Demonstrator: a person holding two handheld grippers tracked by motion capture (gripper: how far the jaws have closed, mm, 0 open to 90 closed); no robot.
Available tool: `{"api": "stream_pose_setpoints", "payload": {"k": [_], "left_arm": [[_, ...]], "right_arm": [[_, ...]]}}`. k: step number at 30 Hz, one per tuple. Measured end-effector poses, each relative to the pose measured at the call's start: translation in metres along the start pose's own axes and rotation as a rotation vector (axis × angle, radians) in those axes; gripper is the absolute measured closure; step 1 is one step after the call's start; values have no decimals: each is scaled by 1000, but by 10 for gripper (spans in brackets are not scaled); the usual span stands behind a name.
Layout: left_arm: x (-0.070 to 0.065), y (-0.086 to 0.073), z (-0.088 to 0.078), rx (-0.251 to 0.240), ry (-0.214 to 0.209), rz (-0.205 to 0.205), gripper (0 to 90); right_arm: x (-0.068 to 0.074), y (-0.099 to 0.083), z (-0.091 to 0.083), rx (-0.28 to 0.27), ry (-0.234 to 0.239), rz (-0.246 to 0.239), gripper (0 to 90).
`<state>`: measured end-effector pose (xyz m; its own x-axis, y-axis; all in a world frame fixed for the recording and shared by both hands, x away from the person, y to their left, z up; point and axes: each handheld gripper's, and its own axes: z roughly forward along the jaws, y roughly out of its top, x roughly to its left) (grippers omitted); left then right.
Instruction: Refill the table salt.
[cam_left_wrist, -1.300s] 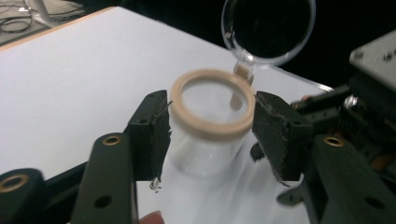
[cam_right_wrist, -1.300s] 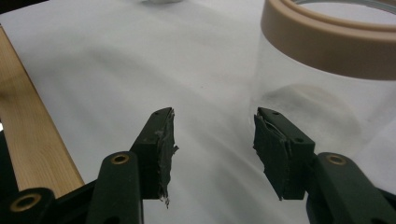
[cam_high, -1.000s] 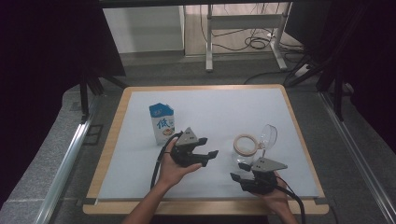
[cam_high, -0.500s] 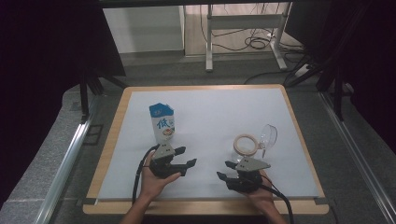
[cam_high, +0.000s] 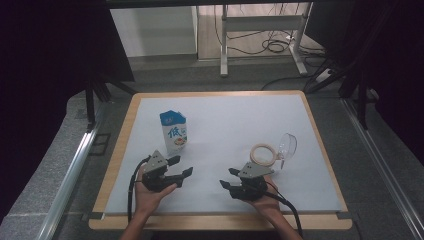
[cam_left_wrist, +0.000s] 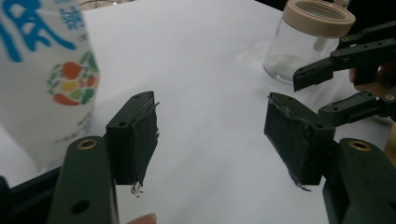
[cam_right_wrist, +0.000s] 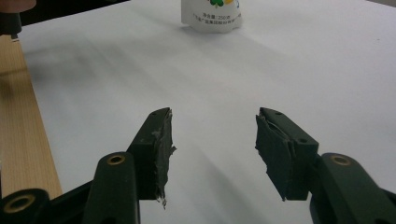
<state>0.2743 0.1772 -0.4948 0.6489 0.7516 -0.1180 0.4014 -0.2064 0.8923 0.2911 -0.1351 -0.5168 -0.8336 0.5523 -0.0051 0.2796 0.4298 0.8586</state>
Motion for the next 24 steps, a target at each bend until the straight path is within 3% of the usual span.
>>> {"api": "stream_pose_setpoints", "payload": {"k": [12,20,24], "left_arm": [[24,-4,-18,-10,97,-44,341],[60,8,-17,-14,180,-62,341],[77,20,-9,-22,166,-79,346]], "right_arm": [[-1,-2,-1,4,0,-3,445],[-1,-2,-4,5,-8,-2,445],[1,-3,-3,11,-7,-2,444]]}}
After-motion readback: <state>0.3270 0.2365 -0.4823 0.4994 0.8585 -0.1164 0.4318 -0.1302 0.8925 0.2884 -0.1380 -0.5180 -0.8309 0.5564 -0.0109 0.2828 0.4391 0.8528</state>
